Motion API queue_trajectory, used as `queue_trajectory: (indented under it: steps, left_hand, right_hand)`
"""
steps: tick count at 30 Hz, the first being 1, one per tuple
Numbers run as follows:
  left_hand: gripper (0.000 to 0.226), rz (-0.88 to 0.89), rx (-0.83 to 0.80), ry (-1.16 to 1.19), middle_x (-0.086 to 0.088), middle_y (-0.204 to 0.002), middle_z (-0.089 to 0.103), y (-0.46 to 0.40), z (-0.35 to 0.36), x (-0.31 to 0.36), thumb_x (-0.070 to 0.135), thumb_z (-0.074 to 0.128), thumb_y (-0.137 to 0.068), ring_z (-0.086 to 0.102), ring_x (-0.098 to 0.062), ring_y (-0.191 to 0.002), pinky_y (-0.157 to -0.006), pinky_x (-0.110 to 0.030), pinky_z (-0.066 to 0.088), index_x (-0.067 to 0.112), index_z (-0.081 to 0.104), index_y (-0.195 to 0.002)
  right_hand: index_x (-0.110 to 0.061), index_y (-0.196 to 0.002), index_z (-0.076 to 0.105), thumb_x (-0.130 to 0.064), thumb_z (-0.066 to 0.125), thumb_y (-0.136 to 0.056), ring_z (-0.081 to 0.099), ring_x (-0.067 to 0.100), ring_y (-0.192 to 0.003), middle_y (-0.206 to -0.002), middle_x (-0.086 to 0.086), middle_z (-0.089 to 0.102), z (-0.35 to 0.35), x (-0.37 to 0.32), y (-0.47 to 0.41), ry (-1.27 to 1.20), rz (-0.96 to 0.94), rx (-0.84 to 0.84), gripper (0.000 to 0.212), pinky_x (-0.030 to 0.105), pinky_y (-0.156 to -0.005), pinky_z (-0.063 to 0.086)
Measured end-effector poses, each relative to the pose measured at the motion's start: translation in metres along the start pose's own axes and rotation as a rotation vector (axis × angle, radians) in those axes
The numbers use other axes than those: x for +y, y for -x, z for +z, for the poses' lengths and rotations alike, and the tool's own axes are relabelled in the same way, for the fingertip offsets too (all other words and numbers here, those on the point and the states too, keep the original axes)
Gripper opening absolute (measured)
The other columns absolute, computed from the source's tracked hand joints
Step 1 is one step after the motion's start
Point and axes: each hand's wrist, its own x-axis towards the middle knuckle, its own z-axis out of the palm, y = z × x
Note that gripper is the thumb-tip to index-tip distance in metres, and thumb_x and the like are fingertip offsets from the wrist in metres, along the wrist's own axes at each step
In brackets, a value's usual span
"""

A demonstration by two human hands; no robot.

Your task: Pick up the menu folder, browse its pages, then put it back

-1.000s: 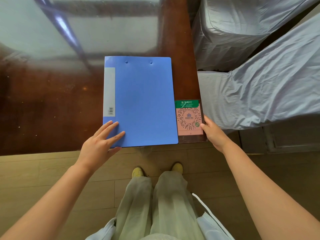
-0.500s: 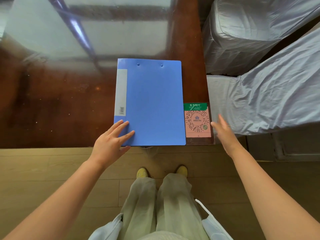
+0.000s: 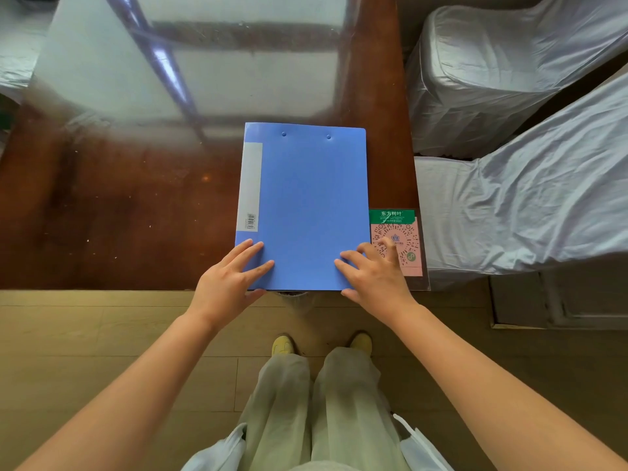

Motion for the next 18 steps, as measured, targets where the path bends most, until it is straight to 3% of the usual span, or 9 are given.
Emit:
queue_trajectory:
  steps: [3, 7, 15, 18]
  left_hand:
    - [0.055, 0.001, -0.013, 0.003, -0.018, -0.128, 0.059, -0.0004, -0.0001, -0.0008, 0.021, 0.086, -0.061, 0.053, -0.037, -0.12, -0.072, -0.05, 0.057, 0.016, 0.068, -0.112]
    - [0.054, -0.001, -0.006, -0.007, -0.018, -0.127, 0.06, -0.0008, 0.0001, -0.0008, 0.022, 0.086, -0.062, 0.053, -0.037, -0.119, -0.071, -0.049, 0.058, 0.016, 0.068, -0.112]
    - [0.056, -0.019, -0.027, -0.011, -0.019, -0.127, 0.06, 0.0013, 0.0001, 0.001, 0.022, 0.087, -0.06, 0.054, -0.038, -0.118, -0.071, -0.051, 0.057, 0.016, 0.068, -0.112]
    - [0.059, 0.004, -0.01, -0.038, -0.019, -0.132, 0.056, 0.0012, -0.0003, 0.0011, 0.027, 0.085, -0.063, 0.049, -0.039, -0.123, -0.085, -0.055, 0.05, 0.016, 0.064, -0.117]
  right_hand:
    - [-0.016, -0.102, 0.066, -0.036, 0.083, -0.06, 0.062, 0.029, -0.098, -0.105, 0.004, 0.07, 0.0028, 0.002, -0.0021, 0.004, -0.018, 0.037, 0.05, 0.047, -0.093, 0.026]
    - [-0.016, -0.1, 0.067, -0.037, 0.085, -0.057, 0.063, 0.028, -0.096, -0.103, 0.003, 0.071, 0.0008, 0.0045, -0.0049, -0.01, -0.03, 0.016, 0.051, 0.051, -0.089, 0.04]
    - [-0.016, -0.104, 0.066, -0.036, 0.084, -0.059, 0.063, 0.028, -0.097, -0.106, 0.005, 0.07, 0.0018, 0.0029, -0.0036, -0.049, -0.009, -0.013, 0.052, 0.052, -0.09, 0.04]
    - [-0.016, -0.108, 0.063, -0.037, 0.08, -0.065, 0.059, 0.03, -0.104, -0.112, 0.007, 0.068, 0.0021, 0.0036, -0.0032, -0.064, -0.022, -0.019, 0.051, 0.054, -0.095, 0.033]
